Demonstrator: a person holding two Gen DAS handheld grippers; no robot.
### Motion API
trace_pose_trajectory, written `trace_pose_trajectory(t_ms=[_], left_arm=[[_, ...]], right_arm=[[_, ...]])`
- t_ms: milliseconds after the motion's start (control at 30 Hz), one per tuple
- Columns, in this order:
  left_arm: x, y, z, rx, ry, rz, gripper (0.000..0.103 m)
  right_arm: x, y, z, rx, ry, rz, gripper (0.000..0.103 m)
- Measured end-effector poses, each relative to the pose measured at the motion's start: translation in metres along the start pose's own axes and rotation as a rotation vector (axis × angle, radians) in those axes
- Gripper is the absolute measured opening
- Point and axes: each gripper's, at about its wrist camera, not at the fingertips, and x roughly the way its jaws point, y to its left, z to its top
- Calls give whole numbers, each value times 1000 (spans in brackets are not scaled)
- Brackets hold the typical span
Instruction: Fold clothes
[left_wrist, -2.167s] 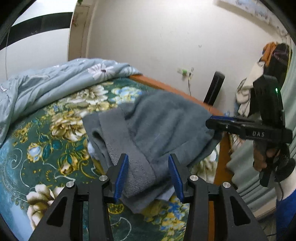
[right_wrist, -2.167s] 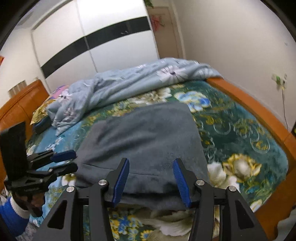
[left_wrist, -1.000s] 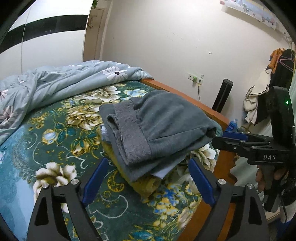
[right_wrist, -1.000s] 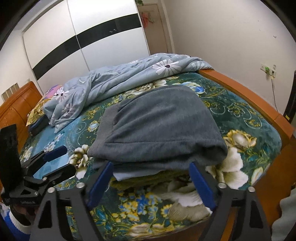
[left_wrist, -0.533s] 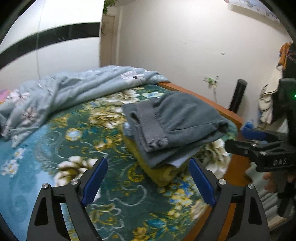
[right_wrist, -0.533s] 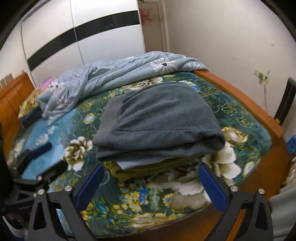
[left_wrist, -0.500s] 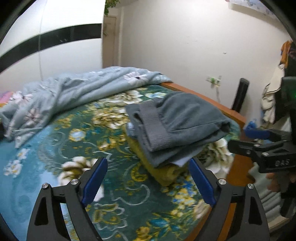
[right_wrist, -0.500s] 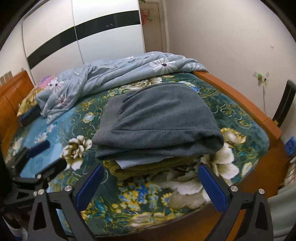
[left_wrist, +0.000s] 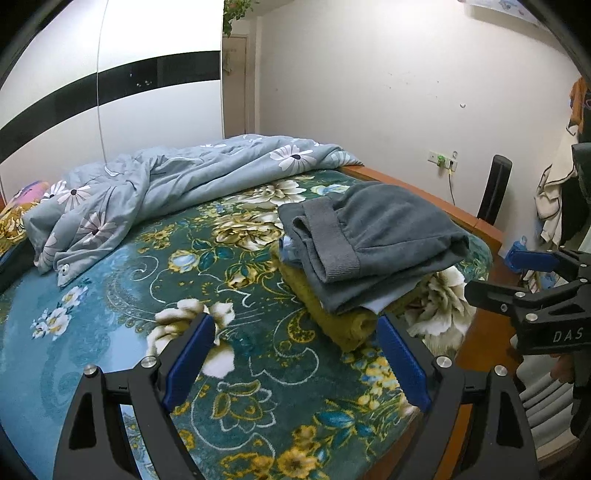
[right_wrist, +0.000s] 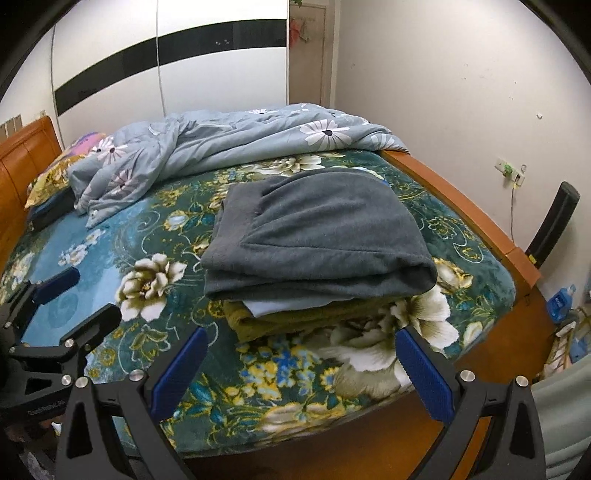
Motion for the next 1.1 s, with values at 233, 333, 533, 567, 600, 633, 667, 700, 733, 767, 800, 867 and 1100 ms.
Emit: trace_pose_trajectory(t_ms=[233, 333, 533, 567, 600, 633, 667, 700, 733, 767, 800, 867, 1100], left_arm=[[-7, 7, -5, -23, 19, 34, 90], [-11, 7, -7, -18, 17, 41, 90], [-18, 3, -9, -6, 14, 38, 90], [-19, 2, -10, -4, 14, 37, 90], [-20, 2, -10, -2, 14, 34, 90], [-21, 2, -10, -1, 11, 32, 90], [-23, 1, -10, -1, 7, 29, 90], [-25, 1, -10, 1, 2, 27, 90], [-26, 0, -10, 3, -3, 25, 90], [-28, -1, -10, 6, -6, 28, 90], [-29, -1, -10, 9, -7, 31, 90], [-29, -2, -9, 12, -6, 33, 90], [-29, -9, -10, 24, -2, 43, 90]], right_arm=[[-9, 9, -6, -18, 4, -2, 103], [-13, 11, -8, -23, 5, -4, 103], [-23, 11, -11, -18, 0, -18, 103], [-24, 10, -12, -15, -1, -13, 103], [-25, 9, -12, -11, -2, -8, 103], [-26, 9, -13, -8, -2, -4, 103], [-27, 8, -14, -6, -2, -4, 103], [-28, 8, -14, -7, -2, -7, 103], [-29, 8, -15, -7, -3, -10, 103], [-30, 8, -16, -7, -3, -12, 103], [-31, 7, -16, -7, -1, -12, 103], [-32, 6, -18, -7, 2, -11, 103], [-36, 5, -23, -21, -7, -15, 103]])
